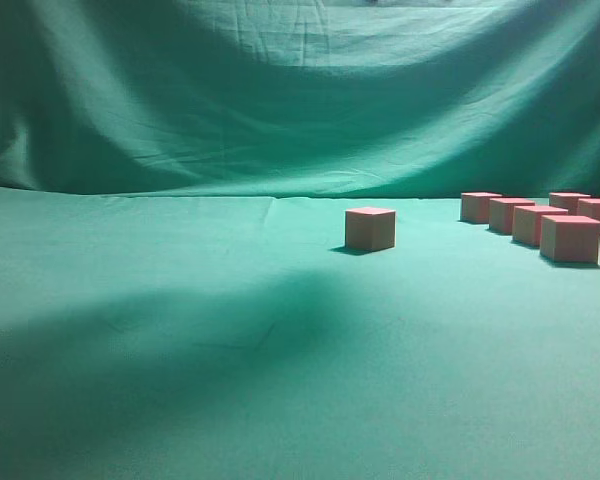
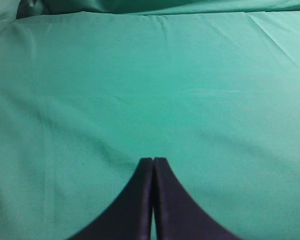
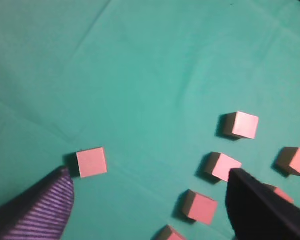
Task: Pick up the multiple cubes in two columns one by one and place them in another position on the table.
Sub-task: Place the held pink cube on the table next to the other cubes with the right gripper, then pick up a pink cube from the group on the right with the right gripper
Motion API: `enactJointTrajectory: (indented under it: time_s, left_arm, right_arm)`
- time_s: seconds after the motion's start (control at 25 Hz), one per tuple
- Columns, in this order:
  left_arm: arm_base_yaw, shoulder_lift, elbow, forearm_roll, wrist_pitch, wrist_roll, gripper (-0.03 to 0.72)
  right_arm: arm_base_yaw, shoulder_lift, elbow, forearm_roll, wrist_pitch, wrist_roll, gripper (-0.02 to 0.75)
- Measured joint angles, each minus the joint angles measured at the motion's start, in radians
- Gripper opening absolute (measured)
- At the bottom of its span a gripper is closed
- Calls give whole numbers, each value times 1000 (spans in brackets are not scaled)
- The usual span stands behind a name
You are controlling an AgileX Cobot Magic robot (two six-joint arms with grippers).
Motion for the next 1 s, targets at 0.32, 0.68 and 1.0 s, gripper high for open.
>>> enactJointTrajectory:
  time_s: [0.32, 0.68, 1.0]
  left_arm:
    - [0, 0, 0, 0, 0, 0, 0]
    - [0, 0, 0, 0, 0, 0, 0]
    - [0, 0, 0, 0, 0, 0, 0]
  right_arm:
    - [-112, -299, 340, -29, 3, 68, 559]
    - [-392, -491, 776, 8, -48, 109, 559]
    - [-466, -498, 1070, 112, -324, 82, 559]
